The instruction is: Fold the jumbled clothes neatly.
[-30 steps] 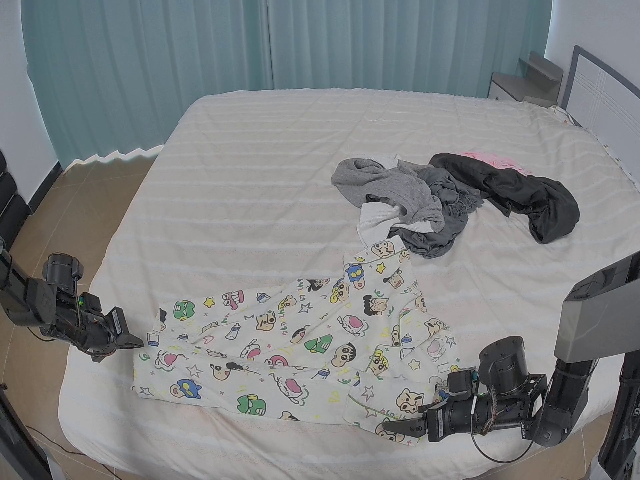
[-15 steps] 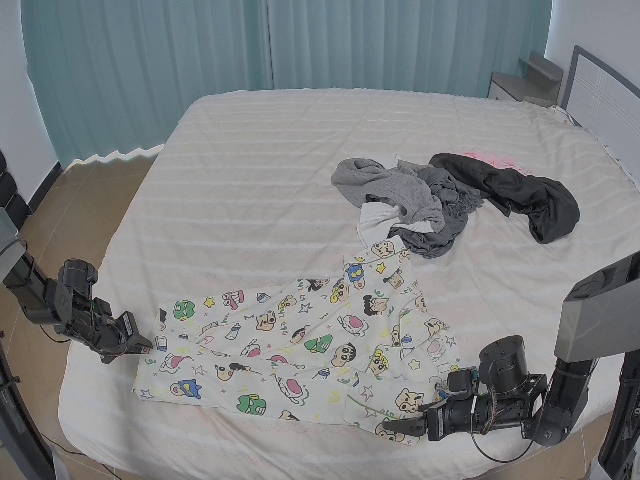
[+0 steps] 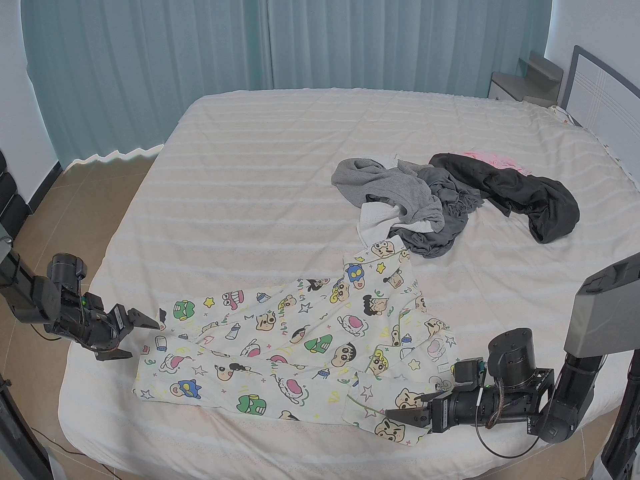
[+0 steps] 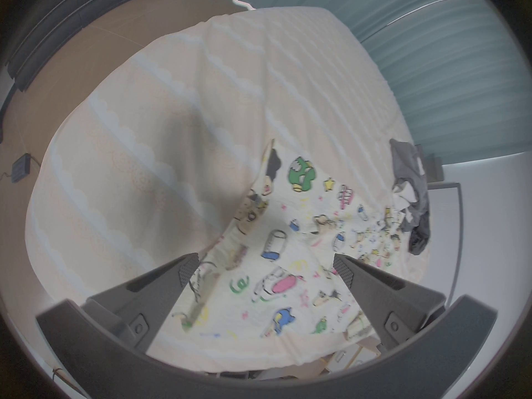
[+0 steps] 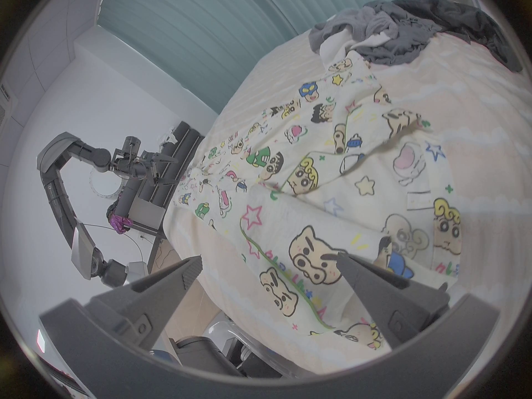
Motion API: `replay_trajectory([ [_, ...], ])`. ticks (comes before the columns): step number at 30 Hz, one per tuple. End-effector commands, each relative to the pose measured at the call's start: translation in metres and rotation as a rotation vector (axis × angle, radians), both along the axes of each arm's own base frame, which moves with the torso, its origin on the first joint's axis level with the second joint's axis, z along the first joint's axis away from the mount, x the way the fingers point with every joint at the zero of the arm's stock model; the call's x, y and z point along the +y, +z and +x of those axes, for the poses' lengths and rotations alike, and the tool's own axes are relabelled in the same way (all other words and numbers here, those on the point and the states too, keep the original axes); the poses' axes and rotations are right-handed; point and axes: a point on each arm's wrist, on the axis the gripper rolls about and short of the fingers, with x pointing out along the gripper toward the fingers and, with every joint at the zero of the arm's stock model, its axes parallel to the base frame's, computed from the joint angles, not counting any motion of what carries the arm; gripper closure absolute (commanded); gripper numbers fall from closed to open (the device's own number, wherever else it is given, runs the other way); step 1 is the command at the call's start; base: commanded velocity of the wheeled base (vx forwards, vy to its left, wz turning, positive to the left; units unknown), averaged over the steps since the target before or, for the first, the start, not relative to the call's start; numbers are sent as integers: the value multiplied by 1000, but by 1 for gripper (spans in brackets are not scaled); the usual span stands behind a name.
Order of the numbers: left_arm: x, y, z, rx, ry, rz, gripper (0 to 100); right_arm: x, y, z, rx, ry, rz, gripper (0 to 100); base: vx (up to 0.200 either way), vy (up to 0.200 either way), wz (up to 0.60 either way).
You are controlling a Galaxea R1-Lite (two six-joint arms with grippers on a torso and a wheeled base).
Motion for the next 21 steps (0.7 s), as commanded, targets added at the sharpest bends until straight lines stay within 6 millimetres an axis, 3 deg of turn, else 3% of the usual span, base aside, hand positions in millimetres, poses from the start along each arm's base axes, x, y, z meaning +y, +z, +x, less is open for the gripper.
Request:
replay_trajectory([
  [1, -3, 34, -30, -93, 14, -52, 0, -6, 19, 0, -64, -29, 43, 0, 0, 0, 0],
  [5, -7, 53, -38, -105, 113, -202, 0, -6, 20, 1, -70, -30, 46, 0, 0, 0, 0],
  [8, -7, 54, -45, -137, 97, -239, 0, -6, 20, 2, -70, -30, 46, 0, 200, 0, 0],
  [17, -10, 47, -50, -178, 85, -226, 0, -15, 28, 14, -149, -86, 86, 0, 200, 0, 0],
  [21, -11, 42, -54, -195, 79, -218, 0, -21, 30, 25, -170, -128, 92, 0, 0, 0, 0],
])
